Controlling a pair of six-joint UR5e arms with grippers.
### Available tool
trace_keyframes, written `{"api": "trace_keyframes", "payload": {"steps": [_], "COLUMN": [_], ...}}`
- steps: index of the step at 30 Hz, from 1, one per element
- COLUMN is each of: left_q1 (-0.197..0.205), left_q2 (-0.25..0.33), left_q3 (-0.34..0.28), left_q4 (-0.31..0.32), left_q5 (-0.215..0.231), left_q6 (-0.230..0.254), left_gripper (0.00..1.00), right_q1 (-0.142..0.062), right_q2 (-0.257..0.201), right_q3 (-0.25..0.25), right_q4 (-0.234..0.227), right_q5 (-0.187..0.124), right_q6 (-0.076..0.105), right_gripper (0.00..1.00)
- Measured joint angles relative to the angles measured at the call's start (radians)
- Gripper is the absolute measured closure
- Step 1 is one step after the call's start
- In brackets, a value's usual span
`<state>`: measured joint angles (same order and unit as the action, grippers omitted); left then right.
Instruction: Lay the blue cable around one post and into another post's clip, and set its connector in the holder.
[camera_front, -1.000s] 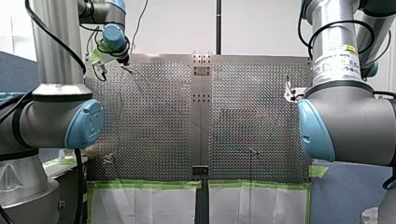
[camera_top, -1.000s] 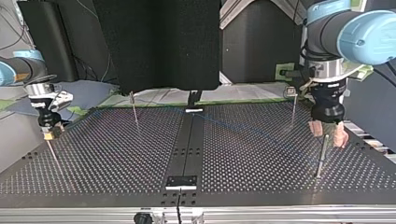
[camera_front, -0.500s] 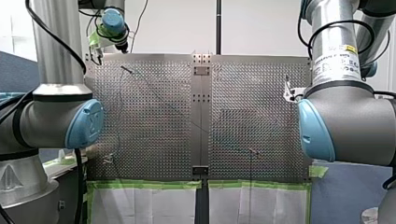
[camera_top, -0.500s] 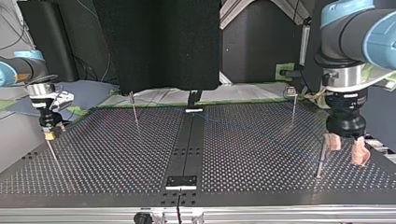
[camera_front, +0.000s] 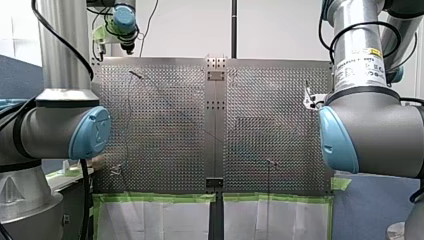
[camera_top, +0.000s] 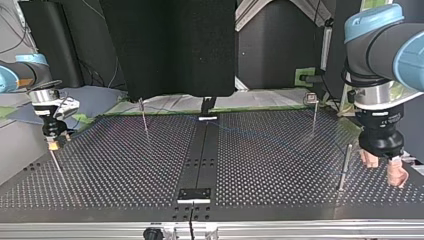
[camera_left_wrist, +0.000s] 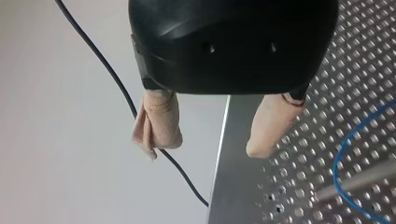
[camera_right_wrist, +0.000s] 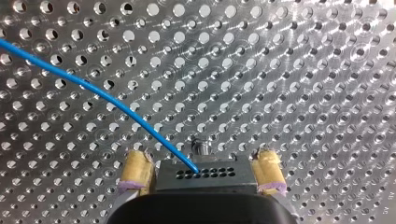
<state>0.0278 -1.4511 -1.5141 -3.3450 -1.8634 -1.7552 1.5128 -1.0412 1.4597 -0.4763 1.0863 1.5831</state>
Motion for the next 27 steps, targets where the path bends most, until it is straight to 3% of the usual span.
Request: {"api": "trace_keyframes", "payload": {"steps": [20,27], "left_q1": [-0.008,-0.009], "left_q2": [-0.003,-0.003], "left_q3": [-0.001,-0.005], "left_q4": [-0.002,0.001], "left_q5": [-0.022,-0.021], "left_q6": [0.202,0.232], "left_gripper": [0.00,0.00], "right_q1": [0.001,0.001], "right_q2": [0.000,0.000], "right_q3": [0.000,0.000], "right_q4": [0.001,0.000], "right_q5": [0.000,0.000], "right_q6": [0.000,0.000], "right_gripper": [0.00,0.00]}}
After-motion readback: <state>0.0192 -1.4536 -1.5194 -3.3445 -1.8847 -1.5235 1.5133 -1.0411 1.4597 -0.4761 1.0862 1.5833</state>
